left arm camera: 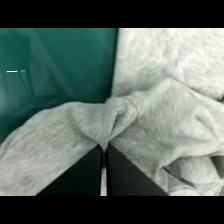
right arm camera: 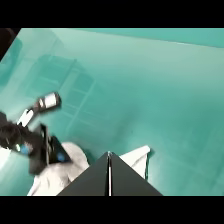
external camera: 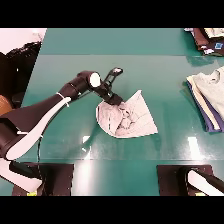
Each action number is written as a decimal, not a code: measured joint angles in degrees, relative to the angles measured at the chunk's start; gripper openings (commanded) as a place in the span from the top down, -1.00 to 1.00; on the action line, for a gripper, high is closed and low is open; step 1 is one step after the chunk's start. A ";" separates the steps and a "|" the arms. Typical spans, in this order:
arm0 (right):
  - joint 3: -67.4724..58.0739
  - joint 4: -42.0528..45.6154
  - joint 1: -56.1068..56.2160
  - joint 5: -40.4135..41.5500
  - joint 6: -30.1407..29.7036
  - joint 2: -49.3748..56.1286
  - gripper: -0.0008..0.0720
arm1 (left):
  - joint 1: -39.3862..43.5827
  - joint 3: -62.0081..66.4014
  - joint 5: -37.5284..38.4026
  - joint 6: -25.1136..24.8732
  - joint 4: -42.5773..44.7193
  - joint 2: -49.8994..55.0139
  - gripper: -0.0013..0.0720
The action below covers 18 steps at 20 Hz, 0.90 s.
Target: Fold the shirts.
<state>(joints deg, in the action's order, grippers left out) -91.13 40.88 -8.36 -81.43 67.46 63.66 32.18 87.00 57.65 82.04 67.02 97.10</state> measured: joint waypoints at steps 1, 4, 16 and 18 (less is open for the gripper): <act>0.94 0.68 0.00 -0.31 0.02 -0.20 0.94 | -1.42 1.25 0.98 -0.02 0.00 -0.76 0.91; 6.95 3.93 0.00 -0.66 1.57 -0.70 0.94 | -6.75 3.82 2.75 0.04 0.79 -4.35 0.91; 33.38 7.98 12.96 14.12 3.89 15.21 -0.25 | -18.51 5.49 8.00 0.04 3.87 -10.78 0.91; 30.95 8.04 16.13 17.11 3.98 19.76 -0.22 | -18.62 5.49 8.33 0.04 4.48 -10.86 0.91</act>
<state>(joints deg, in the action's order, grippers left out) -60.18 48.93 7.77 -64.31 71.44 83.42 13.56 92.49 65.98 82.08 71.50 86.24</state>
